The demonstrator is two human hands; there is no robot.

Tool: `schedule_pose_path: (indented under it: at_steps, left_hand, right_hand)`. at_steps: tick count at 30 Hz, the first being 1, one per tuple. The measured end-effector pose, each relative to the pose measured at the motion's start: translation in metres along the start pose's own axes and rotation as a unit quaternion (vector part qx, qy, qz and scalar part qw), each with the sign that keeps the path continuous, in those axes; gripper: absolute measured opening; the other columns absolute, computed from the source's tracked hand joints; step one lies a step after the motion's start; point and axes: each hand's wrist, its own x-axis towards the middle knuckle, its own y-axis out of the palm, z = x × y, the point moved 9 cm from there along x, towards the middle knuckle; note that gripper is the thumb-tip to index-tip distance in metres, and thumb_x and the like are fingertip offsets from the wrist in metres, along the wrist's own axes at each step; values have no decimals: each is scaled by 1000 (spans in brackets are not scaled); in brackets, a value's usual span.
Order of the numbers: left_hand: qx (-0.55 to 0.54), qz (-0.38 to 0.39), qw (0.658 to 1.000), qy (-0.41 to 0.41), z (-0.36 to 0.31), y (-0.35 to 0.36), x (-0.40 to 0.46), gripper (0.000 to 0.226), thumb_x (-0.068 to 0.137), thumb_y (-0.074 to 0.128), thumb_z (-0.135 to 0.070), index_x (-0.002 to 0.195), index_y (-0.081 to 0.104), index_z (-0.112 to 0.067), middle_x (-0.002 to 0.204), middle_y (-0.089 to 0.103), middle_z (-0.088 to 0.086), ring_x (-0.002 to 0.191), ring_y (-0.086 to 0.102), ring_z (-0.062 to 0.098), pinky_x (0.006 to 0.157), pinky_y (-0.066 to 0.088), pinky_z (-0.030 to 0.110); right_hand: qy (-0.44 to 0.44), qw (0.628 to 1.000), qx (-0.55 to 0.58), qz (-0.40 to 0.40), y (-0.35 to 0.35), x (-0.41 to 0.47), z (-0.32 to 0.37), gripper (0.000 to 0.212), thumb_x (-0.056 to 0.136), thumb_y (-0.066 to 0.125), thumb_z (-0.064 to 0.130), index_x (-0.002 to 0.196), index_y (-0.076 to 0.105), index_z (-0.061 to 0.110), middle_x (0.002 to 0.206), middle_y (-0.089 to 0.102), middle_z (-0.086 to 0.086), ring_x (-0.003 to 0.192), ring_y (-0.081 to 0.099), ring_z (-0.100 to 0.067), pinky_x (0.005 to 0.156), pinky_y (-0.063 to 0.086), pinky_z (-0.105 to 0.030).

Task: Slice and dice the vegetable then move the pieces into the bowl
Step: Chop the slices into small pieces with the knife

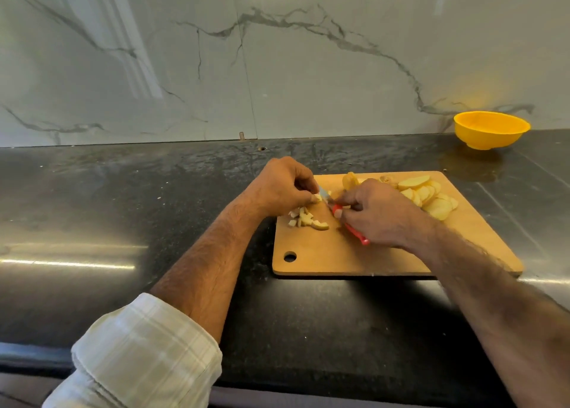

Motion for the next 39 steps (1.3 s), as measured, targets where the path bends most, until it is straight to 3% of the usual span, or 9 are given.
schedule_pose_path:
  at_steps: [2, 6, 9, 13, 18, 22, 26, 34, 39]
  left_hand:
    - [-35, -6, 999, 11, 6, -9, -4, 10, 91, 81, -16, 100, 80, -20, 87, 78, -6, 84, 75, 9, 87, 64, 34]
    - [-67, -87, 994, -5, 20, -30, -6, 5, 95, 74, -16, 98, 77, -19, 79, 77, -3, 76, 74, 14, 83, 65, 41]
    - [-35, -78, 996, -9, 22, -24, -4, 3, 96, 74, -21, 97, 78, -21, 79, 76, -5, 76, 73, 13, 84, 64, 43]
    - [-28, -105, 994, -13, 25, -29, -6, 5, 97, 74, -26, 97, 79, -24, 82, 75, -7, 78, 72, 13, 83, 64, 40]
    - [-27, -134, 990, -24, 30, -36, -6, 8, 97, 74, -29, 97, 79, -22, 82, 75, -8, 79, 72, 9, 83, 64, 35]
    - [-5, -130, 990, -46, 36, -36, -4, 12, 98, 74, -33, 98, 79, -23, 86, 74, -9, 83, 70, 7, 83, 62, 33]
    - [33, -102, 989, -105, 53, -33, -5, 10, 97, 74, -33, 98, 79, -24, 92, 73, -9, 89, 67, 6, 88, 61, 36]
    - [-54, -33, 994, -93, 43, -20, -6, 11, 104, 65, -23, 109, 75, -21, 73, 76, -7, 78, 74, 4, 94, 61, 39]
    - [-169, 2, 982, -88, 36, -19, -10, 14, 108, 61, -20, 116, 72, -16, 83, 80, 8, 70, 71, 12, 75, 59, 27]
  right_hand:
    - [-11, 999, 26, -37, -15, -6, -7, 27, 101, 66, 31, 126, 76, 27, 83, 71, 10, 70, 61, -9, 62, 51, -27]
    - [32, 994, -84, -63, -18, -8, -23, 32, 100, 60, 43, 128, 72, 33, 112, 71, 5, 96, 64, -17, 82, 59, -38]
    - [3, 992, -117, -47, -4, -8, -18, 31, 94, 55, 45, 116, 74, 34, 101, 69, 9, 88, 59, -16, 73, 54, -34]
    - [-64, 996, -63, -11, 2, -14, 2, 33, 98, 64, 43, 129, 72, 37, 80, 51, 27, 79, 50, -3, 68, 39, -25]
    - [-35, 996, -46, -61, -13, -11, -9, 30, 99, 65, 45, 128, 72, 41, 87, 56, 25, 81, 55, -8, 63, 41, -25]
    - [-65, 995, -55, -60, -10, -15, -2, 26, 98, 66, 45, 122, 75, 44, 104, 72, 21, 95, 59, -10, 80, 53, -32]
    - [-42, 995, -53, -68, -18, -12, -8, 28, 99, 66, 47, 127, 72, 45, 82, 53, 28, 76, 54, -5, 57, 39, -24]
    - [-28, 995, -52, -81, -30, -12, -17, 23, 97, 69, 46, 119, 75, 46, 82, 60, 23, 76, 58, -7, 64, 51, -28]
    - [-31, 996, -75, -22, -17, -12, -14, 31, 96, 70, 49, 127, 70, 46, 89, 62, 23, 84, 56, -7, 73, 54, -33]
